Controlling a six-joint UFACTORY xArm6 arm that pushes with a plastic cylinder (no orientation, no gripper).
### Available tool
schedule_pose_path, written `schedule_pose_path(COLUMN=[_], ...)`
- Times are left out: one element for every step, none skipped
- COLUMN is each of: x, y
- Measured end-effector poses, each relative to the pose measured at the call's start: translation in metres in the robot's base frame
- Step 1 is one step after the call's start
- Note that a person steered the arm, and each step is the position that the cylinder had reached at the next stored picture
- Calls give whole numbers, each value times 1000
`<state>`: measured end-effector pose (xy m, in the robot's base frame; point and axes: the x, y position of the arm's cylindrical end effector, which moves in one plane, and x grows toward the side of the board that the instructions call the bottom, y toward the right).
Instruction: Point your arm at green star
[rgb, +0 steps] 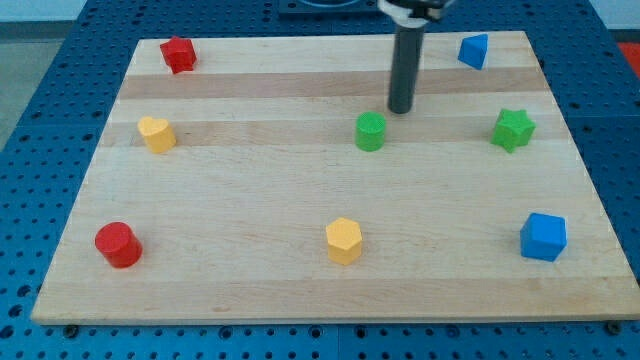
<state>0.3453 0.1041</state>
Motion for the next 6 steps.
schedule_pose_path(x=[0,-4,-4,-2,14,34], y=[40,79,118,157,175,176])
